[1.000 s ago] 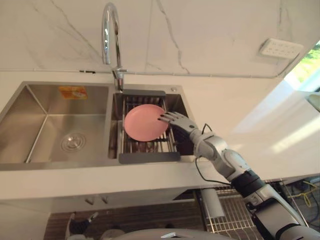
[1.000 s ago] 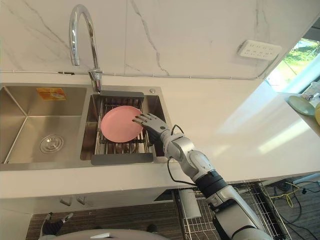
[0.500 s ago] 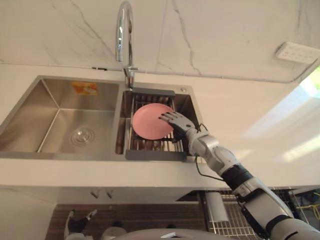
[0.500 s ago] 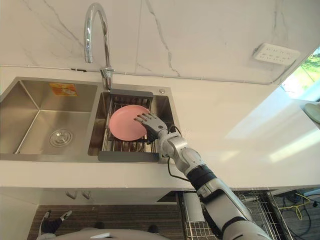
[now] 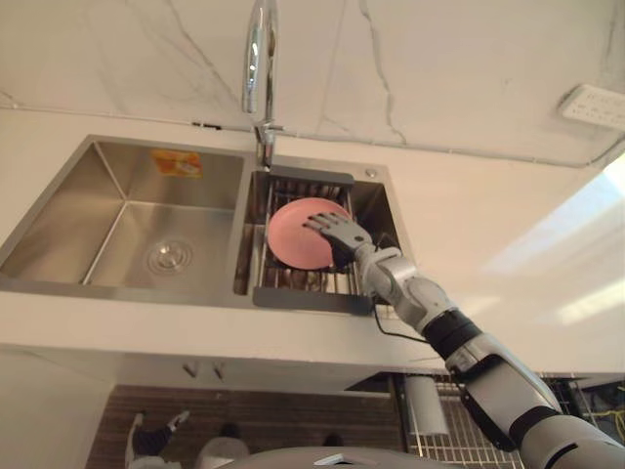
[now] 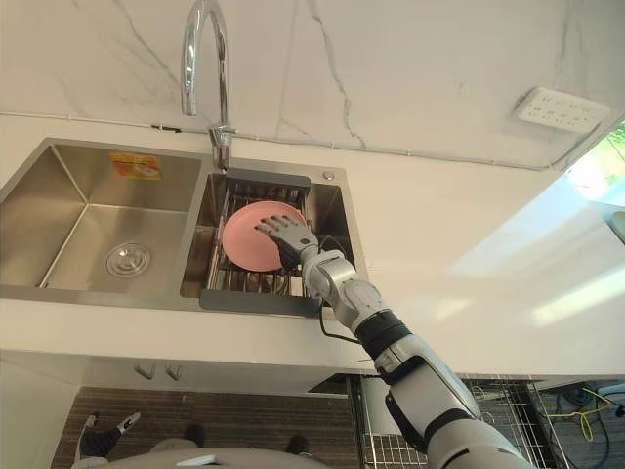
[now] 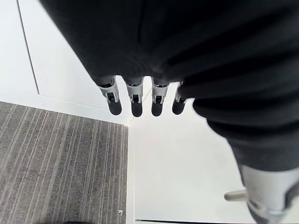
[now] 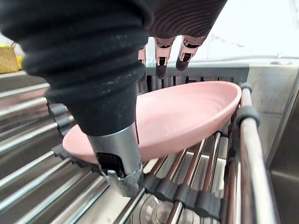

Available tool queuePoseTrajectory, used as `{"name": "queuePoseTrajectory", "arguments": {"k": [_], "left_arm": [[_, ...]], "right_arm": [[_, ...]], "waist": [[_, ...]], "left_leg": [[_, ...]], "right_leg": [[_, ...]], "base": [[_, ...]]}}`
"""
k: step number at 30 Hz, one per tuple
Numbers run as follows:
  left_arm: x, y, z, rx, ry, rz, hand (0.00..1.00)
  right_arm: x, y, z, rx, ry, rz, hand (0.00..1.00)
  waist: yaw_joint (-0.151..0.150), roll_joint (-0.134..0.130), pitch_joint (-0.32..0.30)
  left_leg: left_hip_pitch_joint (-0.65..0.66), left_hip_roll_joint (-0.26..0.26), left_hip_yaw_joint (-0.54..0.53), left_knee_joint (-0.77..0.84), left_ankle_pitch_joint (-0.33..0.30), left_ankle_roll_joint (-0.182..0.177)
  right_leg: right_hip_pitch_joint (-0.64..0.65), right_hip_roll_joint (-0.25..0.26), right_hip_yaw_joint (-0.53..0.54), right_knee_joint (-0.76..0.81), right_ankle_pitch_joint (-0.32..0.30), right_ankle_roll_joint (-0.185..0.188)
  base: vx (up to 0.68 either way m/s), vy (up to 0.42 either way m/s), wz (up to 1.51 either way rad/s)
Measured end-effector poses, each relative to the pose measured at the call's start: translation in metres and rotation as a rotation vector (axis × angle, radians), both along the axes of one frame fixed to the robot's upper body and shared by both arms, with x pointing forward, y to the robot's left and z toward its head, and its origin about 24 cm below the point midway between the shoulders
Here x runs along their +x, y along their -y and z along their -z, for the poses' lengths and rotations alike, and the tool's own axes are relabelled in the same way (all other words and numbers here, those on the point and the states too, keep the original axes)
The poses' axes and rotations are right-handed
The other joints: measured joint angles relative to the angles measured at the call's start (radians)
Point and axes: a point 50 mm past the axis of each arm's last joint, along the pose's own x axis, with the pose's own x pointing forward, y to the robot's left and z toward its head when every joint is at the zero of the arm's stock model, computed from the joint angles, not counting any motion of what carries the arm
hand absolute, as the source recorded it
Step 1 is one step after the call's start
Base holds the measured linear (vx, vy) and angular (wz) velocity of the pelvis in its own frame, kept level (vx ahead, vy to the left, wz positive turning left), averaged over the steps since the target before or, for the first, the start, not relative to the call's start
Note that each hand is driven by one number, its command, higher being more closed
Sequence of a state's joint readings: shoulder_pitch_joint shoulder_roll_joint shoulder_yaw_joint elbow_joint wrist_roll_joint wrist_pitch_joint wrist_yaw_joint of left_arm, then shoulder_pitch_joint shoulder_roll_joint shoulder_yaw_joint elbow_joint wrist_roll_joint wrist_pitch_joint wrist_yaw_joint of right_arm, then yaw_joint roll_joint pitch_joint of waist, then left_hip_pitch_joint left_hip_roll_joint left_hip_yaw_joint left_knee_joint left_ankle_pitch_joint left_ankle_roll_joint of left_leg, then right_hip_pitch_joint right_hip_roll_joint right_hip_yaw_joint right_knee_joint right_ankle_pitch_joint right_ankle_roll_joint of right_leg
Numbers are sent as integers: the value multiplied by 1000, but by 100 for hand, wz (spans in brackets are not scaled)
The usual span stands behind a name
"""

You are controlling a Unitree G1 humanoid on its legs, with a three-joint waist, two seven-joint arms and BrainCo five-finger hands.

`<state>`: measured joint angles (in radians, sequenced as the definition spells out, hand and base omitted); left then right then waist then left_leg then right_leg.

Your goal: Walk over to the sink, pick up the cup, carry it to the dishwasher, place the cup inside the dishwasher, then close the dishwasher door

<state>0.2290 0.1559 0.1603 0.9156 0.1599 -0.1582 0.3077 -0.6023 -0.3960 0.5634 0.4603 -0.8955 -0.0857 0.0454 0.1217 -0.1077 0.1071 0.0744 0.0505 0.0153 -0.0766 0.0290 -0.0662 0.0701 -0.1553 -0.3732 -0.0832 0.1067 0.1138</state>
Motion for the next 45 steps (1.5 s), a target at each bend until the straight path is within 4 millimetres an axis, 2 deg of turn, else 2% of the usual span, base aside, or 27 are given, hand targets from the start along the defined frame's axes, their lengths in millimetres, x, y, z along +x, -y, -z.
{"name": "queuePoseTrajectory", "arguments": {"k": [8, 14, 15, 24, 30, 36, 45], "left_arm": [[0, 1, 1, -13, -14, 6, 0], [1, 1, 1, -15, -14, 9, 0], [1, 1, 1, -15, -14, 9, 0], [4, 2, 0, -15, -7, 13, 0], [9, 2, 0, -18, 6, 10, 0], [9, 2, 0, -20, 8, 0, 0], [7, 1, 0, -18, 9, -4, 0]], "right_arm": [[-1, 2, 9, -76, -16, -10, 0], [-3, -2, 13, -132, -5, -37, 0], [-3, -2, 13, -144, -1, -39, 100], [-1, -7, 12, -240, 138, -9, 100], [3, -1, 16, -251, 225, 72, 100], [1, 1, 14, -186, 323, 67, 100], [-6, 2, 10, -58, 348, 77, 100]], "waist": [[16, -5, 7], [16, -12, 10], [16, -12, 10], [20, -18, 9], [29, -25, 8], [25, -25, 9], [14, -23, 10]], "left_leg": [[-6, -4, -19, 0, 3, 1], [-7, -6, -19, 0, 3, 2], [-7, -6, -19, 0, 3, 2], [-12, -6, -19, 0, 4, 2], [-5, -6, -19, -2, 4, 2], [-1, -6, -19, -6, 4, 2], [3, -6, -6, -1, 3, 1]], "right_leg": [[0, -4, -19, 1, -1, 1], [0, -5, -19, 1, -1, 1], [0, -5, -19, 1, -1, 1], [2, -5, -19, 1, -1, 1], [9, -6, -19, 1, -1, 1], [14, -6, -20, 1, -1, 2], [15, -8, -15, 1, -1, 2]], "base": [[-7, 0, 6], [0, 0, 0], [0, 0, 0], [-11, 0, 0], [0, 0, 0], [0, 0, 0], [0, 0, -1]]}}
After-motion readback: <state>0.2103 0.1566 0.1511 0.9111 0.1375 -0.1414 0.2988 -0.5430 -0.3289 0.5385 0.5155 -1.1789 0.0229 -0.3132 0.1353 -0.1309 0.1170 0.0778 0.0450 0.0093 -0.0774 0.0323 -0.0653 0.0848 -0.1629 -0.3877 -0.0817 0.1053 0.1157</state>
